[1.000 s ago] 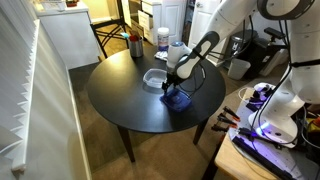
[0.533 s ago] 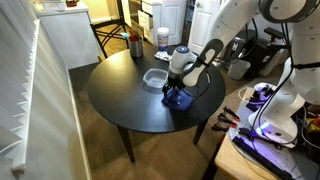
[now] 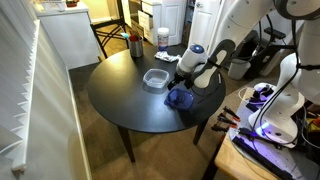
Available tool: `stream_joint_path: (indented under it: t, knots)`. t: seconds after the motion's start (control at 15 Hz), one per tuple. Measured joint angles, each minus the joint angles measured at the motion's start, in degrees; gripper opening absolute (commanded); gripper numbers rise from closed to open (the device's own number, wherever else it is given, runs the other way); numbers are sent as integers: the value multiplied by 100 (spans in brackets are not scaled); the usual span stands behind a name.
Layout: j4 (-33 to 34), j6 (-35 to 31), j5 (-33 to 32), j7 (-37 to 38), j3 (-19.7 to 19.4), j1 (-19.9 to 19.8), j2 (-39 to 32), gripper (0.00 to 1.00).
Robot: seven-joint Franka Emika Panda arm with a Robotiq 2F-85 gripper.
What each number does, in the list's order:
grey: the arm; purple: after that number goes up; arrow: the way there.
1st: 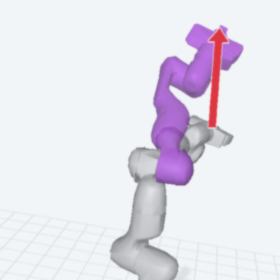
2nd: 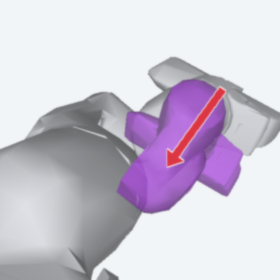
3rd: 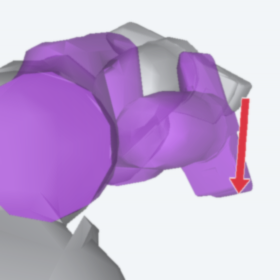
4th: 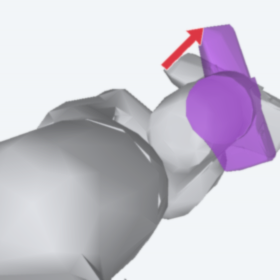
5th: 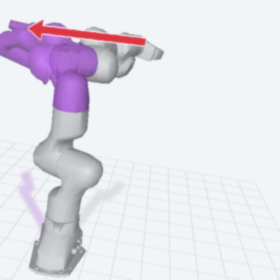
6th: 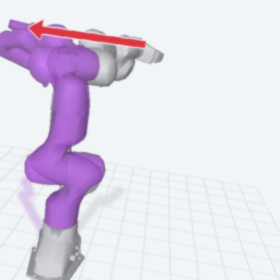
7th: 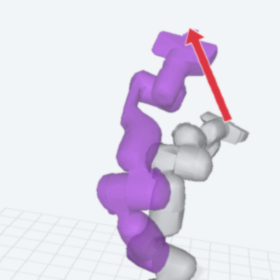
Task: Put the blue lid on the clear bowl.
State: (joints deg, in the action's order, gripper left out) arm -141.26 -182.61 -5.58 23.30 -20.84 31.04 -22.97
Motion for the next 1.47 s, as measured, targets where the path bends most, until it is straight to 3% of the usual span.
stream_joint_path:
  t: [0.27, 0.67, 1.47]
  knots:
    - [-380, 166, -57, -31, -481, 351, 391, 100]
    - [-494, 1171, -103, -119, -356, 339, 575, 100]
    - [108, 2322, -712, -140, 697, -1034, 425, 100]
